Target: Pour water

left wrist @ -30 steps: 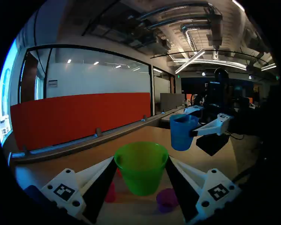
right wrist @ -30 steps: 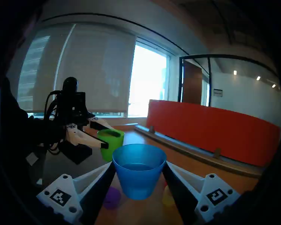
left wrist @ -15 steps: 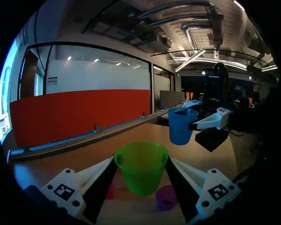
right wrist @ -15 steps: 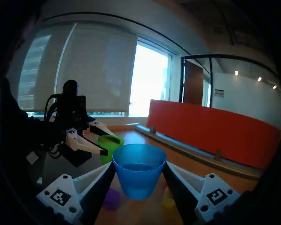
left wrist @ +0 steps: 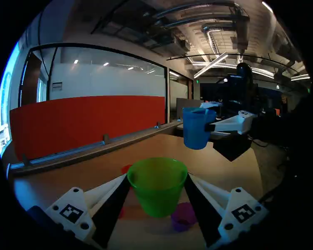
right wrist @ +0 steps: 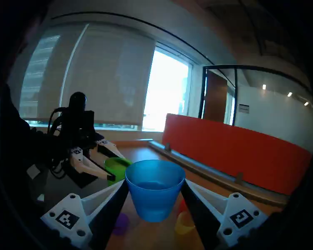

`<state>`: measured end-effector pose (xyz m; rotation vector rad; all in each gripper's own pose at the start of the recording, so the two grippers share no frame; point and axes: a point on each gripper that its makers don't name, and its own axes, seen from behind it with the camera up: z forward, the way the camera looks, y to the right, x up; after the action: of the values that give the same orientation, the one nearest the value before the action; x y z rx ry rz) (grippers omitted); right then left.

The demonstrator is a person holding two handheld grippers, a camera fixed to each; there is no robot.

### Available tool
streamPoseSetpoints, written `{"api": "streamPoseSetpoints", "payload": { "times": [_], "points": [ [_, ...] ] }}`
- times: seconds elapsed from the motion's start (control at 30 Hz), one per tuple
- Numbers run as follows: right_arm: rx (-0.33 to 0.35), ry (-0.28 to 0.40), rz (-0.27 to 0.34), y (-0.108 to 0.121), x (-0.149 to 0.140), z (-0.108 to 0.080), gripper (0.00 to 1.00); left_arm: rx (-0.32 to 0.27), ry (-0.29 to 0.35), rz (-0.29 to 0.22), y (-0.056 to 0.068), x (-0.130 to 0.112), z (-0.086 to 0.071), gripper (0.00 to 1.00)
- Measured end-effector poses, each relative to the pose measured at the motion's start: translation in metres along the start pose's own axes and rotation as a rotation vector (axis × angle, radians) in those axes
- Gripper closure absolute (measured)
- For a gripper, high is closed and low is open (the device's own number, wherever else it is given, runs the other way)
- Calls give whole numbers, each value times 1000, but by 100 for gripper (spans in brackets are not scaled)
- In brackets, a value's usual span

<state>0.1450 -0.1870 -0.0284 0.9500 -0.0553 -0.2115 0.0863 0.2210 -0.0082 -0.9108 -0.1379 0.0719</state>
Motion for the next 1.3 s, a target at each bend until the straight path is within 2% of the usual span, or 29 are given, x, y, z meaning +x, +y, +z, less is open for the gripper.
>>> {"api": "streamPoseSetpoints", "payload": {
  "times": [0.2, 0.7, 1.3],
  "points": [
    [-7, 5, -55, 6, 10, 2, 11, -5, -11, -9, 0, -6, 1, 13],
    [13, -10, -174, 9, 22, 15, 11, -48, -28, -22, 16, -20, 7, 13],
    [39, -20, -318, 8, 29, 27, 11, -92, -31, -34, 28, -26, 16, 13]
  ]
}}
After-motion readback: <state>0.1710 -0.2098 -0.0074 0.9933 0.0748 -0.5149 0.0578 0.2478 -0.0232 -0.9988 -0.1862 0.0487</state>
